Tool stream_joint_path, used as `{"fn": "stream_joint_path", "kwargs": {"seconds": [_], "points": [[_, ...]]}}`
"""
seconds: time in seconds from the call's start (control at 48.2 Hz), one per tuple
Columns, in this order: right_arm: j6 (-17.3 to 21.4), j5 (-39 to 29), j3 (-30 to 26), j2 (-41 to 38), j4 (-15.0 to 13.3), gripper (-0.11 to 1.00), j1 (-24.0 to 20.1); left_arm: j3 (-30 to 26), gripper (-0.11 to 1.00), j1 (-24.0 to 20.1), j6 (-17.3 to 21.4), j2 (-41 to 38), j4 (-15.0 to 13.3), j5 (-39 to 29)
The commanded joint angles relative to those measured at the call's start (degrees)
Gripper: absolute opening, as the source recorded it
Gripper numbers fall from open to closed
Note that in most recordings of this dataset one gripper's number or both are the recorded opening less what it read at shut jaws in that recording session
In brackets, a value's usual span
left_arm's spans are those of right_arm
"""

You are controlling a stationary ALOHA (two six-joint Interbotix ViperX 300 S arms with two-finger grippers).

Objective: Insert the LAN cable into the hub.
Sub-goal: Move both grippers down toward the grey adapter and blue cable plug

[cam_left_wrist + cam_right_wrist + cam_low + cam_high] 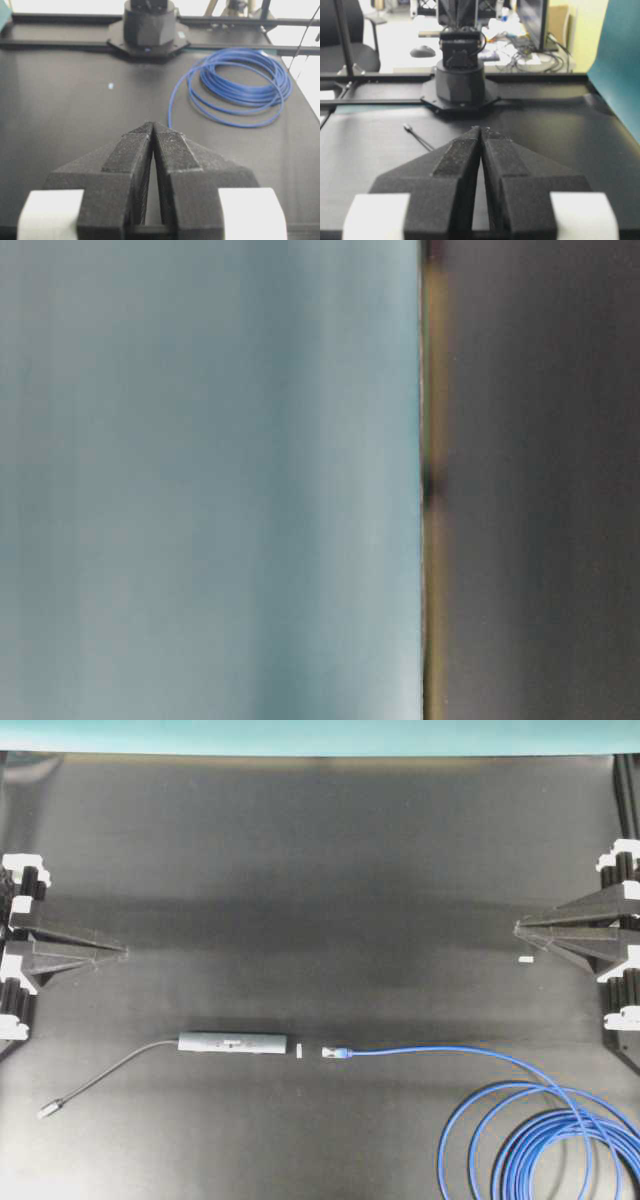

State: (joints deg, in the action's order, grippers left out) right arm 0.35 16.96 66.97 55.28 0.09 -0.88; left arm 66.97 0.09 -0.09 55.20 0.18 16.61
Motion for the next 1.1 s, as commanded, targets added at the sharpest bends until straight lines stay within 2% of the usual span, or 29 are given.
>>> {"fn": "stream_joint_path", "kwargs": {"seconds": [0.0, 0.145, 0.311, 0.456, 0.622, 0.871, 0.975, 1.079], "points": [[0.4, -0.2, -0.9, -1.0, 0.2, 0.03, 0.4, -2.2, 0.06, 0.4, -1.5, -1.8, 2.3, -2.9], [2.5, -8.1, -3.3, -4.1, 3.3, 0.00, -0.3, -5.6, 0.00, 0.9, -3.3, -4.2, 2.3, -12.6], [5.8, -16.1, -6.2, -8.8, 3.3, 0.00, -1.0, -9.1, 0.00, 2.0, -3.3, -7.4, 2.3, -22.3], [6.8, -20.4, -8.3, -14.7, 3.3, 0.00, -2.2, -11.0, 0.00, 3.5, -3.3, -11.3, 2.3, -27.1], [6.7, -22.9, -11.3, -23.6, 3.3, 0.00, -3.8, -12.8, 0.00, 6.0, -3.2, -18.4, 2.3, -28.2], [6.2, -30.3, -19.2, -36.3, 3.3, 0.00, -4.9, -16.3, 0.00, 6.5, -3.7, -27.9, 2.4, -29.0], [6.1, -30.9, -20.9, -39.2, 3.3, 0.00, -4.9, -16.0, 0.00, 6.8, -3.9, -30.1, 2.4, -26.5], [6.1, -29.6, -21.7, -41.0, 3.3, 0.00, -5.2, -14.5, 0.00, 7.7, -4.0, -31.9, 2.3, -20.7]]}}
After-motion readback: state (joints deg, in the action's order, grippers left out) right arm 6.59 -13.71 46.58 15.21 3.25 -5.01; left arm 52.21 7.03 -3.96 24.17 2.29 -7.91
